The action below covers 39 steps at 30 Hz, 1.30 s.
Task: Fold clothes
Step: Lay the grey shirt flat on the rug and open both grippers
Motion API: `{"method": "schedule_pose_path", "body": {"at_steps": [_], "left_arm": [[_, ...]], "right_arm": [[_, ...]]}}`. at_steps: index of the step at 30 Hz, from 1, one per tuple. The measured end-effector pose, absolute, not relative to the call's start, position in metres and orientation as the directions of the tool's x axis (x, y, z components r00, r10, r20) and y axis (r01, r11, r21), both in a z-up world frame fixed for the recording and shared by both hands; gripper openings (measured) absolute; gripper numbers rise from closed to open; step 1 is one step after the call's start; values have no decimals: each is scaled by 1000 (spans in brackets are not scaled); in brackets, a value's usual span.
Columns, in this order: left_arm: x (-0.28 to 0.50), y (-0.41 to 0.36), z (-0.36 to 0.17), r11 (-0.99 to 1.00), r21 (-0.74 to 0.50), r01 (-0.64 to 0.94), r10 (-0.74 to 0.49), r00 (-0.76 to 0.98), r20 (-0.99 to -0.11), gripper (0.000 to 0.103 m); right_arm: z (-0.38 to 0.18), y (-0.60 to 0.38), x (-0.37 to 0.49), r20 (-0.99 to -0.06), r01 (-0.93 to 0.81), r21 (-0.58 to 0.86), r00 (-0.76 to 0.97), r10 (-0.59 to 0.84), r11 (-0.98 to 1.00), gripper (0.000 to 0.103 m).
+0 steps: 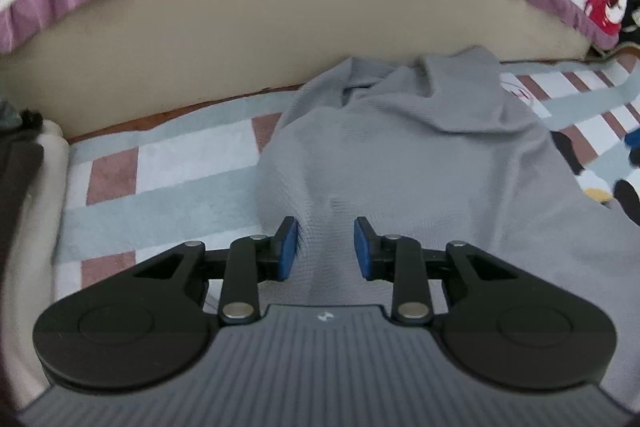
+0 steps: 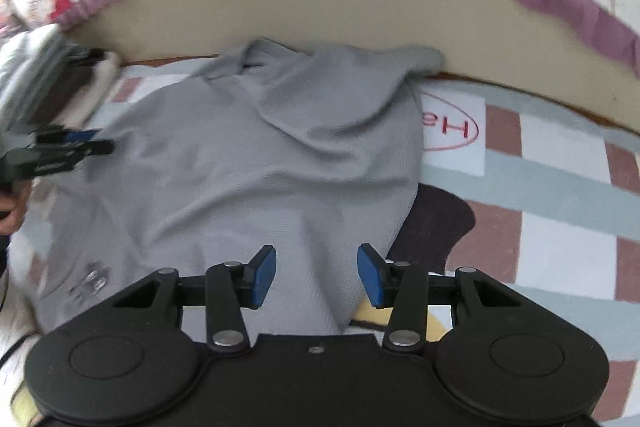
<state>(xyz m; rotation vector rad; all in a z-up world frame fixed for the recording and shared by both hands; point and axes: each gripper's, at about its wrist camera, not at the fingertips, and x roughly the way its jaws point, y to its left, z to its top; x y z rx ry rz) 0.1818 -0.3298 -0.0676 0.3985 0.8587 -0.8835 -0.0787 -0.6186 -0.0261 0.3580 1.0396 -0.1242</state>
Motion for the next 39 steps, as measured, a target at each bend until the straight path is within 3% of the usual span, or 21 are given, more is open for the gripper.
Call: {"method": "schedule_pose_path", "body": {"at_steps": [6, 9, 12, 15, 19, 24, 27, 29, 36, 39], "left_arm": [[144, -329, 17, 514, 52, 856, -465, 328, -822, 32], [130, -320, 65, 517, 78, 852, -449, 347, -823, 32], [122, -312, 113, 554, 127, 823, -437, 417, -797, 42], [119, -303, 159, 611, 146, 778, -428, 481, -765, 43], [113, -295, 179, 703, 129, 699, -394, 535, -747, 43], [102, -287, 156, 779, 83, 621, -372, 566, -736, 43], [99, -278, 130, 809, -1, 588, -405, 556, -725, 44], [96, -272, 110, 827, -23, 561, -403, 564, -721, 46], [97, -254, 21, 909, -103, 403, -310, 490, -815, 49], [92, -261, -8, 922, -70, 382, -266, 488, -831, 49]], "right_arm": [[58, -658, -93, -862, 182, 332, 457, 219, 926, 50], [119, -671, -95, -879, 159, 281, 439, 187, 946, 50], [199, -677, -96, -878, 97, 250, 443, 183, 963, 50], [281, -670, -95, -878, 1, 172, 453, 153, 985, 50], [356, -655, -78, -880, -84, 84, 461, 114, 993, 50], [391, -629, -47, -875, -149, 103, 457, 161, 983, 50], [381, -612, -33, -814, -202, 215, 504, 289, 956, 50], [340, -603, -23, -782, -238, 294, 497, 376, 926, 50], [102, -589, -5, -748, -158, 441, 481, 459, 884, 50], [43, -592, -24, -754, -143, 430, 486, 442, 892, 50]]}}
